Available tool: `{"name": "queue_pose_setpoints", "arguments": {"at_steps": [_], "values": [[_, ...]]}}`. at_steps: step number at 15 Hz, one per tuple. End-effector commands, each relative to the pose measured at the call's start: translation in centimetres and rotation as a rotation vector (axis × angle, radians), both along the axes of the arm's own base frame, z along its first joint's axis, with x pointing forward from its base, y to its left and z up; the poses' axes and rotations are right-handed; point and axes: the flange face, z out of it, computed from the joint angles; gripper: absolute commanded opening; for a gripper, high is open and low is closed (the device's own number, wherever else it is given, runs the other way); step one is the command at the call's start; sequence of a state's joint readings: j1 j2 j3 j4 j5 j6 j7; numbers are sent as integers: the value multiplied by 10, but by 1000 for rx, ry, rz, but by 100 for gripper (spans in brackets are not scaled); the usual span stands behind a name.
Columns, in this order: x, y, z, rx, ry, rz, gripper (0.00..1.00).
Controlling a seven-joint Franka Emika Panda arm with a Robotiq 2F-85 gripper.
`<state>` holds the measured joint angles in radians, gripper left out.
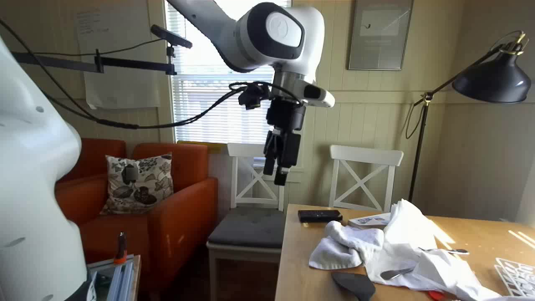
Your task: Shift the blue object to the left
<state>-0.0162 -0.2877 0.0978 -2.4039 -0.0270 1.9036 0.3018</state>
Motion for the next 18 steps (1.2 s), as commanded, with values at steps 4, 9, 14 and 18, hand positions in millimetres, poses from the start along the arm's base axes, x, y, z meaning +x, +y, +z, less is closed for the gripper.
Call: {"name": "queue_pose_setpoints", "arguments": {"at_steps": [4,9,14,18], "values": [[0,0,0,0,0,0,100],[7,-30,3,-56,-35,-60,100],[20,-136,18,-139,-158,-193,100],[30,-220,32,-183,-212,-435,100]]}}
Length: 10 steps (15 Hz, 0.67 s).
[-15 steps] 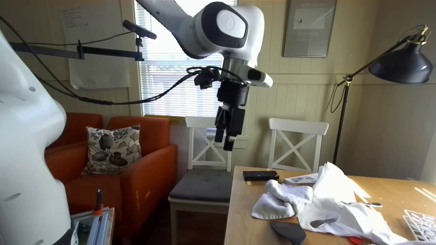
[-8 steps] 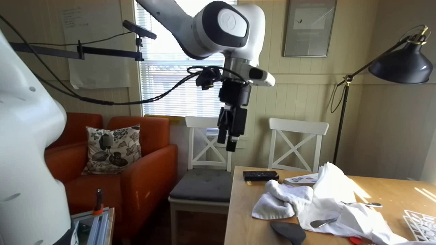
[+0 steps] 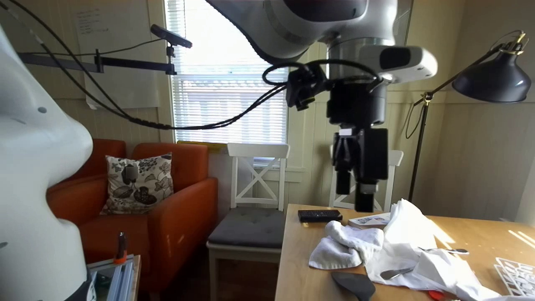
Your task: Shift the blue object to the left
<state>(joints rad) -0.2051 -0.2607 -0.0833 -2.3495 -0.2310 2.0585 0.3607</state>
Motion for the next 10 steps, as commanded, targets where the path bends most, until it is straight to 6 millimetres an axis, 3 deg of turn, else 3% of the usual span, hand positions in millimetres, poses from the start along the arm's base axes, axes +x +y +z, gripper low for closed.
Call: {"name": "queue_pose_setpoints", "arguments": {"at_steps": [1,3,4,6,9,10], "values": [[20,-65,13,-3,-88,-184,100],[27,-97,19,67,-103,-273,100],[9,-74,16,20,-87,-197,100],[15,-96,19,43,-106,-251,100],[22,-97,17,48,-104,-256,100],[25,-101,15,10,-81,-366,100]]}}
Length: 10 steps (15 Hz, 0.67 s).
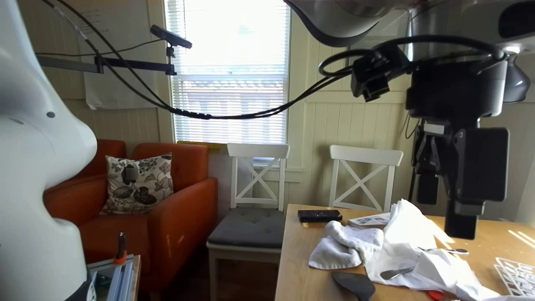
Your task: Shift the blue object to the left
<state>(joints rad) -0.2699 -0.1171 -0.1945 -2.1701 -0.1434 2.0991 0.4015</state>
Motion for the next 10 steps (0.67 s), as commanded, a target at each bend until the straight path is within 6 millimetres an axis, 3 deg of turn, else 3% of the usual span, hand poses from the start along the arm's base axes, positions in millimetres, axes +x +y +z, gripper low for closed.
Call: {"name": "queue_pose_setpoints", "arguments": {"at_steps": [1,5,10], "values": [[8,-12,-1,-44,31,-170,100],[49,-56,2,-45,-12,-380,100],[80,-123,6,-87,-33,-623,100]]}}
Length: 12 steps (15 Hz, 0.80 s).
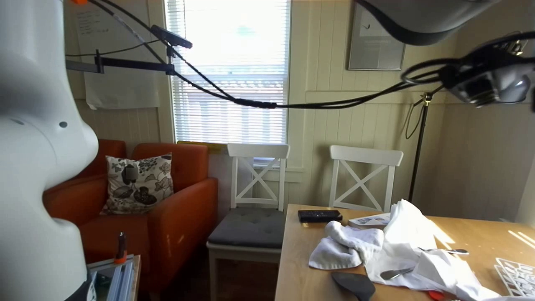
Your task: Shift the blue object to the left
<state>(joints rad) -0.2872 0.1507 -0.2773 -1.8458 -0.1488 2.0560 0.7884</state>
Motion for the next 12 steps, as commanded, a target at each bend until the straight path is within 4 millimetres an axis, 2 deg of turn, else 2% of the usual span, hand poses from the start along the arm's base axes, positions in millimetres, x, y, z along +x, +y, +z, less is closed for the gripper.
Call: {"name": "queue_pose_setpoints", "arguments": {"at_steps": [1,3,4,6,11,12], "values": [[30,-49,3,-10,5,-188,100],[37,-67,6,-17,15,-285,100],[19,-51,2,-22,9,-193,100],[27,-63,4,-29,16,-241,100],[33,-65,4,-34,21,-258,100],[36,-65,-3,-39,53,-378,100]]}}
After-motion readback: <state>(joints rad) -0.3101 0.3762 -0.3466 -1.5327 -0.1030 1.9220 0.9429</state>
